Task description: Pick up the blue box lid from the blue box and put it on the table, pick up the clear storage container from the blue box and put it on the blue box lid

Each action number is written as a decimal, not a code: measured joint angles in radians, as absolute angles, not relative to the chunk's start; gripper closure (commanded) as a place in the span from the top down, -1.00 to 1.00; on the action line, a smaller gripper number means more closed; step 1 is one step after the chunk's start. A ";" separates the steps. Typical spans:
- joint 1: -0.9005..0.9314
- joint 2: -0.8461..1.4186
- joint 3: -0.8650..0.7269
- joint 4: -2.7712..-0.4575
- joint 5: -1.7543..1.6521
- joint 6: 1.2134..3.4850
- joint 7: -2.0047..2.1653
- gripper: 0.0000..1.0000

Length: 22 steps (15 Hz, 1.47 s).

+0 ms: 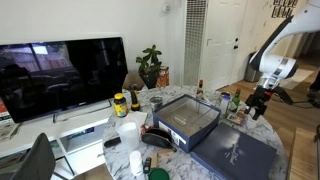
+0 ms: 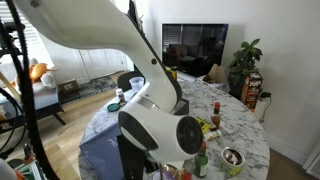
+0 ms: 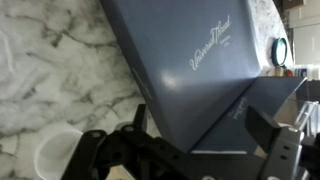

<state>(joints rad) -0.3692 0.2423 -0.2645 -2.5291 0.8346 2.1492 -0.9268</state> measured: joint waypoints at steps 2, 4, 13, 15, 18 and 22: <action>-0.327 0.143 -0.223 -2.567 0.896 2.222 -0.929 1.00; -0.276 0.069 -0.177 -2.587 0.970 2.300 -0.940 1.00; -0.061 0.010 -0.019 -2.564 1.181 2.520 -1.199 1.00; -0.041 0.025 -0.007 -2.558 1.159 2.520 -1.263 1.00; -0.023 0.067 0.006 -2.533 1.101 2.523 -1.353 1.00; -0.011 0.139 0.018 -2.477 1.000 2.547 -1.455 1.00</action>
